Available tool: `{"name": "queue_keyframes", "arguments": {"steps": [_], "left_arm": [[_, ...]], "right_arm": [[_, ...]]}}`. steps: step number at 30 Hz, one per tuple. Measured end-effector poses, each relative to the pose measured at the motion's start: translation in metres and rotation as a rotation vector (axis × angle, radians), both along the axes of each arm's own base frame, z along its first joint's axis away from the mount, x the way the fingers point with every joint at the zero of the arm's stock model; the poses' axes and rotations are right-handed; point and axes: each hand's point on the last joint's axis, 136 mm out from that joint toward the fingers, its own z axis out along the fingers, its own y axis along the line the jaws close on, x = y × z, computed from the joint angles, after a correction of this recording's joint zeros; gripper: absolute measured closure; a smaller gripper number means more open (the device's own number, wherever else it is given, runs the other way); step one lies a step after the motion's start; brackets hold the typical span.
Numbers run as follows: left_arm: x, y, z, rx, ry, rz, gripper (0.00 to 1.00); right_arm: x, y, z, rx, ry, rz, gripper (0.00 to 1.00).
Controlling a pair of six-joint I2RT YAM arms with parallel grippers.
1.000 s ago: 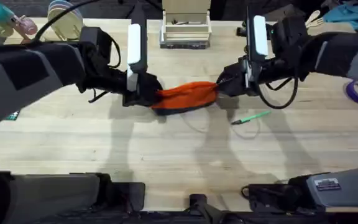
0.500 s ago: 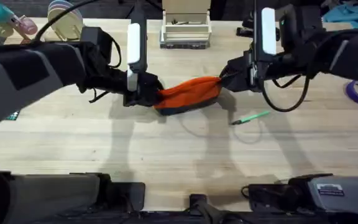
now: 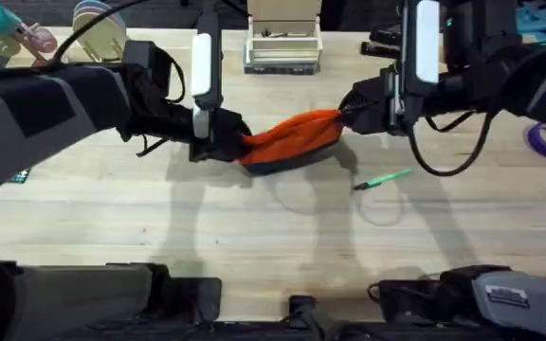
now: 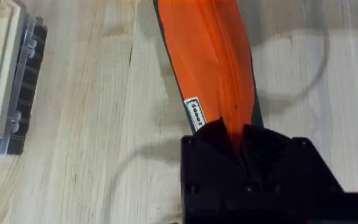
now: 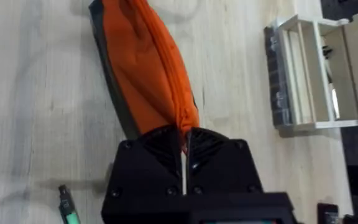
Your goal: Unzip the bag, pick up the pens from the table one at a time and place them inside, then zip the bag closed.
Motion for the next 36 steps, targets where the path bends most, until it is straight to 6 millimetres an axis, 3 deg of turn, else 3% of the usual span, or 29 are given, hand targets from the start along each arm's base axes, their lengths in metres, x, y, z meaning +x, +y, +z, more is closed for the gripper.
{"name": "queue_keyframes", "arguments": {"steps": [11,27,31,36], "left_arm": [[0.000,0.001,-0.002,0.012,0.003,0.003,0.958],[0.004,0.024,-0.018,0.137,0.019,0.058,0.959],[0.003,0.024,-0.018,0.139,0.020,0.058,0.959],[0.003,0.024,-0.018,0.139,0.020,0.058,0.959]], "right_arm": [[-0.010,0.016,0.028,0.100,-0.054,0.074,0.968],[-0.060,0.114,0.055,0.190,-0.190,0.415,0.969],[-0.075,0.126,0.058,0.216,-0.179,0.473,0.969],[-0.078,0.128,0.059,0.222,-0.178,0.484,0.969]]}}
